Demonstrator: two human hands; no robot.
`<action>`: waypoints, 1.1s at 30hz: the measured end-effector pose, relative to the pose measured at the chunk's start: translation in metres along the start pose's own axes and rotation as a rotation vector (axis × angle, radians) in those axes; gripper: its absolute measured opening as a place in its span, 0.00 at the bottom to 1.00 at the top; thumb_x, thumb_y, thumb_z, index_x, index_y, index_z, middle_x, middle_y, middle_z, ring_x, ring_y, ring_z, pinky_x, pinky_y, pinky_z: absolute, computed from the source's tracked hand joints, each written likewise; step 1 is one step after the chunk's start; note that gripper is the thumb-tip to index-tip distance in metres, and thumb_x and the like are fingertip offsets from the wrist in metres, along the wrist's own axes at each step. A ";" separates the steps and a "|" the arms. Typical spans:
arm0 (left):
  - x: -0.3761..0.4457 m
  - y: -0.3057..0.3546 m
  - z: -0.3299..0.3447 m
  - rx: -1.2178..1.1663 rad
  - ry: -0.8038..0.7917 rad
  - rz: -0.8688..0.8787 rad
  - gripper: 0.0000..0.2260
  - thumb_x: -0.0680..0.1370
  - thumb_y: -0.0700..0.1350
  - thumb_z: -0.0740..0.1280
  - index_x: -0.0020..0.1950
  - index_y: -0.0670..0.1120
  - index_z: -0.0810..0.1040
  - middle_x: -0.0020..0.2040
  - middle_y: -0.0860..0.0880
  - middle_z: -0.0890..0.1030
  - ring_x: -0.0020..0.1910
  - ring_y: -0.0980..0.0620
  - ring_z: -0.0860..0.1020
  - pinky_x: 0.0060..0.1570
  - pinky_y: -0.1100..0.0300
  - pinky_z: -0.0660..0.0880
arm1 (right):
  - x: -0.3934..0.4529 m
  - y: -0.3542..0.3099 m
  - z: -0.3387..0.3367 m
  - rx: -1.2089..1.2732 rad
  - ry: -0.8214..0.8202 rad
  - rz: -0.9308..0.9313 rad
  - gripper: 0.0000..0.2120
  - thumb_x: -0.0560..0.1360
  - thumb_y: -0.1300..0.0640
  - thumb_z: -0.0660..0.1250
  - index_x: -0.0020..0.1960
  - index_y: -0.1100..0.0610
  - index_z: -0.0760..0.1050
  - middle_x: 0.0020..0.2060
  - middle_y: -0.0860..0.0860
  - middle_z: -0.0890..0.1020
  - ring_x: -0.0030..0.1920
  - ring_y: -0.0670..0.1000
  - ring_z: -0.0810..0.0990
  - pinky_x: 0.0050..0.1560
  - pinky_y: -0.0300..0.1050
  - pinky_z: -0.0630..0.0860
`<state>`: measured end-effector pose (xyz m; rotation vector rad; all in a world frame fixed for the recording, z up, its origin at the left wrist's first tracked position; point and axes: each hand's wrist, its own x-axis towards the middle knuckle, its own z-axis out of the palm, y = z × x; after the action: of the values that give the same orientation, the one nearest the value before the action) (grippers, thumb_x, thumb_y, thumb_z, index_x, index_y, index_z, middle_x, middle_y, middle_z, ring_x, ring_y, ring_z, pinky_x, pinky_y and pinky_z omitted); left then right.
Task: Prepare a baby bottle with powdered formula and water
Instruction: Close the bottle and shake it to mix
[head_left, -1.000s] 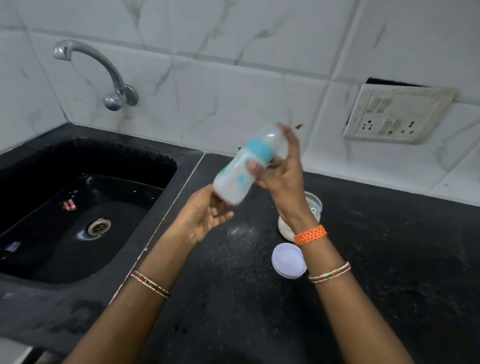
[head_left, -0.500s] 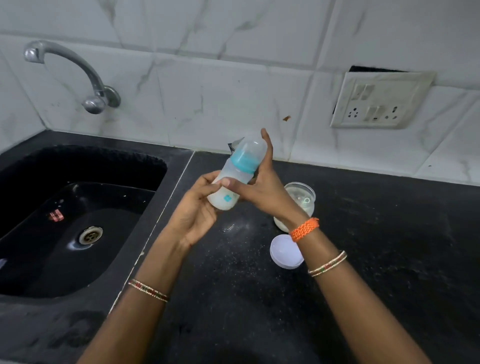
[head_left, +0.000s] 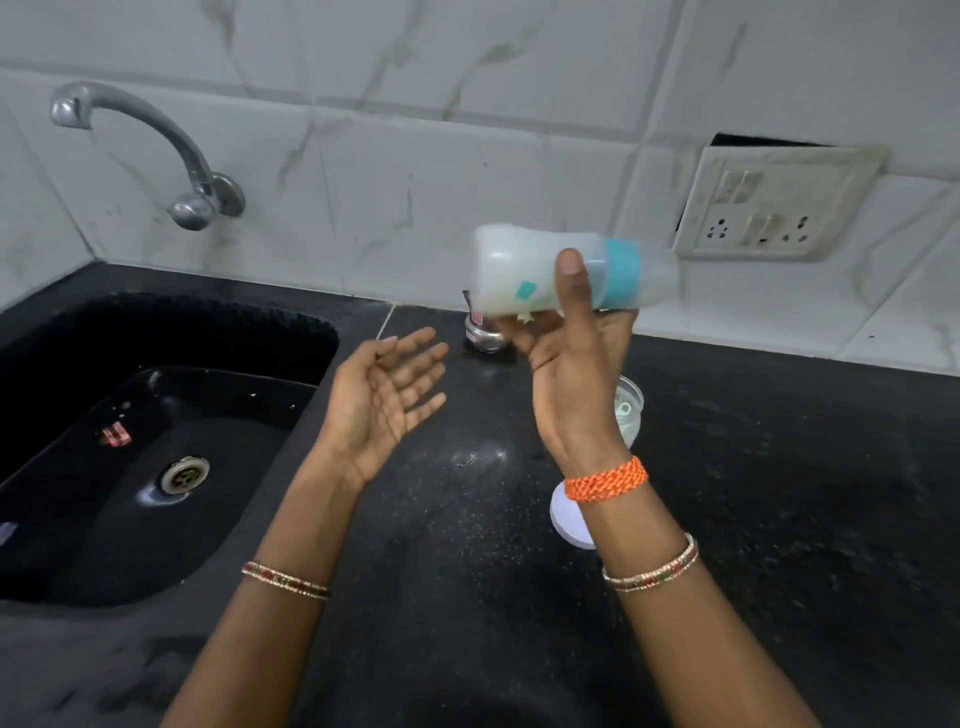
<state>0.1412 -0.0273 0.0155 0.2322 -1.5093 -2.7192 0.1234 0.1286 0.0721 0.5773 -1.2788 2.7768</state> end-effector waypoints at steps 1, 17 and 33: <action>-0.001 -0.001 0.000 -0.008 -0.007 -0.007 0.16 0.78 0.49 0.54 0.50 0.47 0.82 0.52 0.47 0.83 0.51 0.50 0.80 0.54 0.53 0.75 | 0.002 -0.005 0.000 -0.042 -0.063 0.037 0.28 0.66 0.57 0.77 0.60 0.58 0.67 0.48 0.49 0.81 0.50 0.52 0.82 0.40 0.53 0.82; 0.000 0.002 -0.005 0.017 0.036 -0.033 0.15 0.77 0.47 0.55 0.55 0.45 0.79 0.55 0.47 0.83 0.54 0.50 0.81 0.51 0.55 0.76 | 0.016 -0.004 -0.036 0.024 -0.055 0.228 0.39 0.55 0.46 0.80 0.61 0.57 0.70 0.51 0.53 0.81 0.45 0.51 0.83 0.34 0.45 0.80; 0.006 -0.003 -0.010 -0.012 0.101 -0.059 0.14 0.77 0.46 0.55 0.51 0.45 0.80 0.51 0.48 0.84 0.52 0.50 0.81 0.50 0.55 0.76 | -0.006 -0.003 -0.009 -0.198 0.388 -0.431 0.27 0.68 0.71 0.72 0.63 0.65 0.67 0.55 0.57 0.79 0.52 0.45 0.81 0.51 0.39 0.77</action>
<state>0.1364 -0.0348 0.0064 0.4133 -1.4822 -2.7148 0.1270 0.1379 0.0665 0.2442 -1.1592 2.2374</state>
